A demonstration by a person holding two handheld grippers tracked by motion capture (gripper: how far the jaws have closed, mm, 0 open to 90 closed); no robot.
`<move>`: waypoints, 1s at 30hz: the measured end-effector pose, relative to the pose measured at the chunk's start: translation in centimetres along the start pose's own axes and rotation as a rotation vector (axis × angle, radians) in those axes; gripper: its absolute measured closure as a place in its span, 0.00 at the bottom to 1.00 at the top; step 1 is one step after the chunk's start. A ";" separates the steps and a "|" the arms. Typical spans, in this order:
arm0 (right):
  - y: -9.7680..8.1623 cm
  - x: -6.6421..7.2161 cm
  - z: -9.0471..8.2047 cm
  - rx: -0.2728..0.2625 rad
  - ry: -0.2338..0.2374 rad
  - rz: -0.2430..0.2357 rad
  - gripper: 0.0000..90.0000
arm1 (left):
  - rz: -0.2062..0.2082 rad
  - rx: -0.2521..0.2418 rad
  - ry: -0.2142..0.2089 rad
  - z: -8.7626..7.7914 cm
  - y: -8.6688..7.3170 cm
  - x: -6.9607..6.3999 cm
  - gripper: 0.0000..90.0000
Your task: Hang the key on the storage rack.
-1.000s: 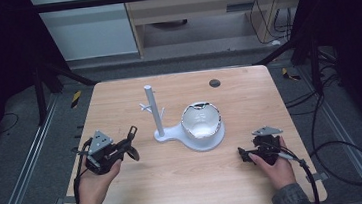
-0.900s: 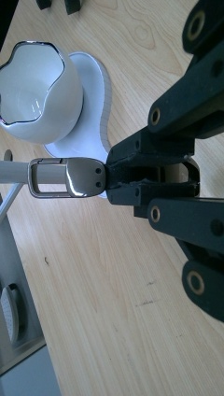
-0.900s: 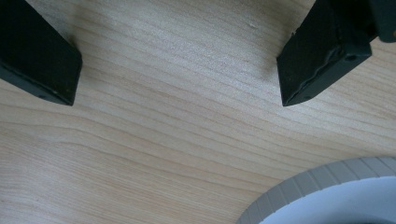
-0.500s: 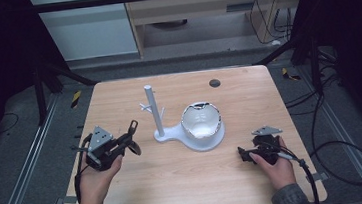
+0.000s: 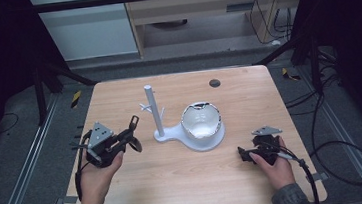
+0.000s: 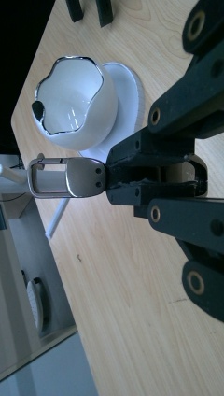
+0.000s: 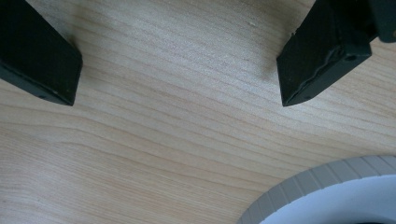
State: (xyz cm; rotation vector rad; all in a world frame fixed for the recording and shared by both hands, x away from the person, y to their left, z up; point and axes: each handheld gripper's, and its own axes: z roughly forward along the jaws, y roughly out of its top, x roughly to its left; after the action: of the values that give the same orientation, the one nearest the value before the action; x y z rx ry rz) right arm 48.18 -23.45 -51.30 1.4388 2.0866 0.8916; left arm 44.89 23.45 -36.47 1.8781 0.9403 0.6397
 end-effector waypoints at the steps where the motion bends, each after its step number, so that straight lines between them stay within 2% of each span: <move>1: 0.0 0.0 0.0 0.000 0.001 0.000 0.01 | 0.002 0.000 -0.003 0.0 0.2 -0.1 0.89; 6: 0.0 0.0 0.0 0.000 0.001 0.001 0.01 | -0.004 -0.019 -0.007 -0.1 0.8 -0.2 0.89; 16: 0.0 0.0 0.0 -0.001 -0.002 0.002 0.01 | 0.001 -0.024 -0.012 0.3 1.7 -0.6 0.89; 22: 0.0 0.2 -0.1 0.003 -0.002 0.010 0.01 | -0.018 -0.026 -0.011 0.6 2.1 -0.3 0.89; 30: 0.0 0.1 -0.1 0.003 -0.003 0.009 0.01 | -0.012 -0.022 -0.021 1.1 2.5 -0.1 0.89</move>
State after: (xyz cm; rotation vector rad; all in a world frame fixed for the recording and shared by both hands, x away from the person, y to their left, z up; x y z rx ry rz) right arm 48.06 -23.34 -51.27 1.4511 2.0819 0.8903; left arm 46.49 22.09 -34.74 1.8550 0.9273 0.6201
